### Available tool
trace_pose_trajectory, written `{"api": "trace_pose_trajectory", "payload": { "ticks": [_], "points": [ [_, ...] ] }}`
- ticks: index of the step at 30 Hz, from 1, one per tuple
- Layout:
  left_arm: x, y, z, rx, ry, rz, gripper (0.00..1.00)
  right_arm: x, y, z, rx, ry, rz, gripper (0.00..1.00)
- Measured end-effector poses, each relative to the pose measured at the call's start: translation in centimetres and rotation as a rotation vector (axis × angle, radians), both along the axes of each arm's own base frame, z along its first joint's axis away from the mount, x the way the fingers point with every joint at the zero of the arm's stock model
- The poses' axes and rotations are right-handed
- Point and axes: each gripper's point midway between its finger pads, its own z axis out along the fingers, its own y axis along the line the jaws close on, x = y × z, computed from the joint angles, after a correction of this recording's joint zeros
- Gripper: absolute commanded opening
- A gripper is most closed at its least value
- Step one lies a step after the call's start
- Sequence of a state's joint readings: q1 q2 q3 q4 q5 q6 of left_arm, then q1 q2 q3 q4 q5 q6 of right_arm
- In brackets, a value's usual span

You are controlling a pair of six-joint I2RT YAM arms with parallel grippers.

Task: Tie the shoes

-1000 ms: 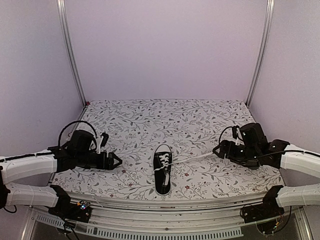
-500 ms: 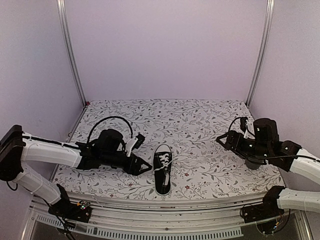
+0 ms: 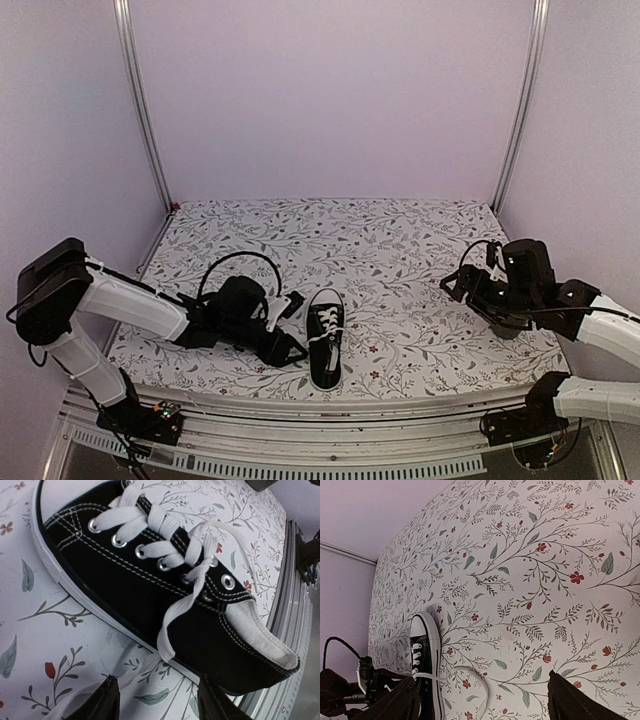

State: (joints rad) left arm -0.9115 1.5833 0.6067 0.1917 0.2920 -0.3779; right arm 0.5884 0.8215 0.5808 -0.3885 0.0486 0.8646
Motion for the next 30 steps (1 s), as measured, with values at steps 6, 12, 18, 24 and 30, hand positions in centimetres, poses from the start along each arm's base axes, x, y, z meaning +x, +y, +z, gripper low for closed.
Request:
{"api": "trace_pose_trajectory", "payload": {
  "ticks": [6, 12, 18, 24, 30],
  "points": [
    [0.3, 0.0, -1.8, 0.042, -0.014, 0.003, 0.45, 0.1, 0.3, -1.3, -0.019, 0.041, 0.011, 0.88],
    [1.0, -0.4, -1.9, 0.058, -0.063, 0.007, 0.43, 0.1, 2.5, -1.2, 0.010, 0.011, 0.136, 0.86],
    [1.2, -0.5, -2.1, 0.081, -0.109, 0.000, 0.34, -0.1, 5.1, -4.1, -0.020, 0.066, 0.302, 0.78],
    [1.5, -0.8, -2.2, 0.106, -0.152, -0.012, 0.21, -0.5, 5.8, -6.8, -0.069, 0.128, 0.359, 0.76],
    [2.0, -1.0, -2.3, 0.132, -0.200, -0.019, 0.00, -0.7, 6.6, -6.8, -0.072, 0.115, 0.390, 0.75]
  ]
}}
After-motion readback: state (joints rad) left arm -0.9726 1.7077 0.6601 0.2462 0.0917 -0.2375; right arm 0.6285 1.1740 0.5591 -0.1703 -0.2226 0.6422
